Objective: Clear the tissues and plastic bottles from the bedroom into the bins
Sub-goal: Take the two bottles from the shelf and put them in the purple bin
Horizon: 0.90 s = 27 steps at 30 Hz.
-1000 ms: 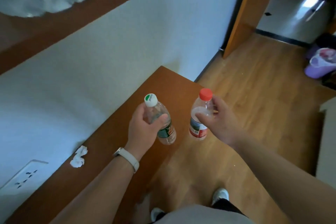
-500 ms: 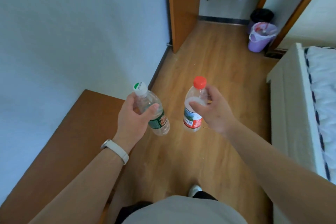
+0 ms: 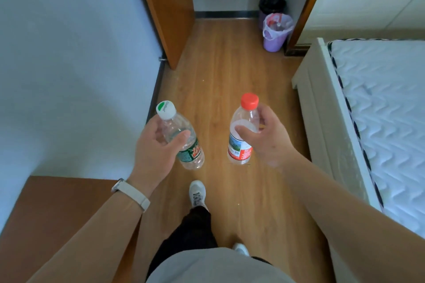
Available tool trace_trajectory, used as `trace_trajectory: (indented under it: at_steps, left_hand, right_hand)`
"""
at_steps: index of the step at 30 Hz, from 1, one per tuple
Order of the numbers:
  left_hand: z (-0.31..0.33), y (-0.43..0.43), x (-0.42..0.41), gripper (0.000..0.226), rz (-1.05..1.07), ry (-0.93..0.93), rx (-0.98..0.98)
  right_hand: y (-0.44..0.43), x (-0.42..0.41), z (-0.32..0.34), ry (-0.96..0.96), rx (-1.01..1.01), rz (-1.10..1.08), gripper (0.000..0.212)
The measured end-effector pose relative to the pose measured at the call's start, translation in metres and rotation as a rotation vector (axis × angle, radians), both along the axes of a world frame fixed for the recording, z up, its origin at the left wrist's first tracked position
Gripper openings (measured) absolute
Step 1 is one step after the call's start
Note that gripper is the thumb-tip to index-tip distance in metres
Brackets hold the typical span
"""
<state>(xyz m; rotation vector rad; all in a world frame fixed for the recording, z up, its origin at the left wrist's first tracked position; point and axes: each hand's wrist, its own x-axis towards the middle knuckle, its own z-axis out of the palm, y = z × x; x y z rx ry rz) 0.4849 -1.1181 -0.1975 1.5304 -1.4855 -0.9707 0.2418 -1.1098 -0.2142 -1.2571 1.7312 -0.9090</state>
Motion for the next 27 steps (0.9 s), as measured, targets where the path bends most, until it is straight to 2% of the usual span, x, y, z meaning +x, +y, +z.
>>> trace_trajectory:
  at_steps: [8, 13, 16, 19, 27]
  left_hand:
    - [-0.017, -0.156, 0.015, 0.033, -0.116, 0.101, 0.056]
    - [-0.014, -0.242, 0.022, 0.041, -0.183, 0.073, 0.066]
    - [-0.01, -0.28, 0.022, 0.046, -0.182, 0.077, 0.071]
    - [-0.007, -0.311, 0.017, 0.04, -0.201, 0.078, 0.074]
    - [-0.016, -0.399, -0.026, 0.041, -0.219, 0.017, 0.096]
  right_hand:
    - [-0.106, 0.011, 0.006, 0.077, 0.064, -0.147, 0.042]
    - [-0.173, 0.019, 0.018, 0.093, 0.033, -0.232, 0.049]
    - [-0.204, 0.021, 0.022, 0.091, 0.027, -0.237, 0.048]
    - [-0.236, 0.015, 0.023, 0.113, 0.023, -0.239, 0.044]
    - [-0.325, -0.035, 0.004, 0.079, 0.035, -0.276, 0.041]
